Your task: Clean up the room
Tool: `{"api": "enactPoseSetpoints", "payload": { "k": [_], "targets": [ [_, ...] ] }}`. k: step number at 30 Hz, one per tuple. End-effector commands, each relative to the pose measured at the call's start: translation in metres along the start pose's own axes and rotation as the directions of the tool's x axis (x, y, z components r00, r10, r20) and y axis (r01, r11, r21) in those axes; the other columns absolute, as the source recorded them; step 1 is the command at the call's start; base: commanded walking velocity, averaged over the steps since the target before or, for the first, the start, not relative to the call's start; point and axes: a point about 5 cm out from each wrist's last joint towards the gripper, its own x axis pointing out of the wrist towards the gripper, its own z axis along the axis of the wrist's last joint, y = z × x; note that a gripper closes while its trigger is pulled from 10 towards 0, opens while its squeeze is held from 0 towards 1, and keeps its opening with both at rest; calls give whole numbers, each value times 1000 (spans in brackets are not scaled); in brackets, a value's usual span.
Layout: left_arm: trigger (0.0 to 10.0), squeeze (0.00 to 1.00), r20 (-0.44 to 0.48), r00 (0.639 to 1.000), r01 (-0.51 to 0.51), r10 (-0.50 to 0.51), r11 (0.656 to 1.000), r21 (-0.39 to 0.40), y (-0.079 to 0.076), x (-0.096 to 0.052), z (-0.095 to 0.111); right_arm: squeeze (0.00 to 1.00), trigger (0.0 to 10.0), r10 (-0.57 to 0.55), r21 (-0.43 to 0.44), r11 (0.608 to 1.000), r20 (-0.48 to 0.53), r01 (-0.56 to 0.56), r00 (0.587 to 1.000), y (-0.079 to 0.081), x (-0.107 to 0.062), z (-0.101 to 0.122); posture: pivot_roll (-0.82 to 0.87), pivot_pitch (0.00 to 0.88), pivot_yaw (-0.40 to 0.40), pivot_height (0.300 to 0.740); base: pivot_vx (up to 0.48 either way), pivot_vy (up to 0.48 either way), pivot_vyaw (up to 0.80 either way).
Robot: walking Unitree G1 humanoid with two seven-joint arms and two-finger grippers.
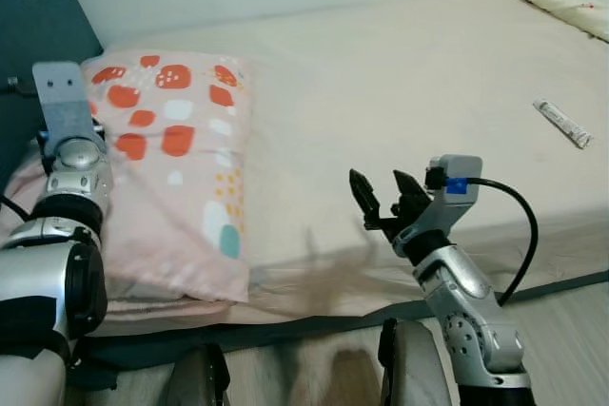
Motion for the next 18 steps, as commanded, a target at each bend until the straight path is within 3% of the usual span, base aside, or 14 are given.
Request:
{"api": "enactPoseSetpoints", "payload": {
  "k": [1,2,3,6,8,9,10,11,13,14,15,16,17,18],
  "targets": [
    [10000,1000,126,991,-56,38,988,145,13,5,16,0,10000,17,9,1000,-5,-17,1000,3,3,0,20,166,87,476,0,0,0],
    [10000,1000,126,991,-56,38,988,145,13,5,16,0,10000,17,9,1000,-5,-17,1000,3,3,0,20,166,87,476,0,0,0],
    [10000,0,215,976,-88,35,966,243,14,5,27,0,10000,19,5,1000,-1,-19,1000,2,4,1,20,164,84,476,0,0,0],
    [10000,0,266,964,-61,5,978,201,13,5,38,0,10000,19,1,1000,3,-19,1000,1,4,3,22,160,83,476,0,0,0],
    [10000,0,285,953,65,-106,987,149,-2,0,41,0,10000,17,0,1000,4,-17,1000,-1,4,4,26,160,81,476,0,0,0],
    [10000,0,272,938,198,-213,977,81,-18,-6,38,0,10000,14,0,1000,4,-14,1000,-1,4,4,27,159,81,476,0,0,0],
    [10000,0,272,938,198,-213,977,81,-18,-6,38,0,10000,14,0,1000,4,-14,1000,-1,4,4,27,159,81,476,0,0,0],
    [10000,0,271,920,285,-283,958,32,-29,-10,36,0,10000,13,-1,1000,4,-13,1000,-2,4,4,27,159,81,476,0,0,0],
    [10000,0,271,818,536,-507,843,-41,-65,-32,20,0,10000,7,-1,1000,5,-7,1000,-3,4,4,24,155,80,476,0,0,0],
    [10000,0,271,818,536,-507,843,-41,-65,-32,20,0,10000,7,-1,1000,5,-7,1000,-3,4,4,24,155,80,476,0,0,0],
    [10000,0,260,769,625,-584,773,-113,-82,-46,8,0,10000,0,7,1000,7,0,1000,-5,4,4,25,152,76,476,0,0,0],
    [10000,0,260,769,625,-584,773,-113,-82,-46,8,0,10000,0,7,1000,7,0,1000,-5,4,4,25,152,76,476,0,0,0],
    [10000,0,256,737,672,-626,722,-168,-93,-55,-1,0,10000,-6,13,1000,8,6,1000,-6,4,4,26,150,75,476,0,0,0],
    [10000,0,253,727,685,-639,702,-194,-97,-60,-5,0,10000,-9,17,1000,9,9,1000,-7,5,4,26,150,75,476,0,0,0]
  ]
}}
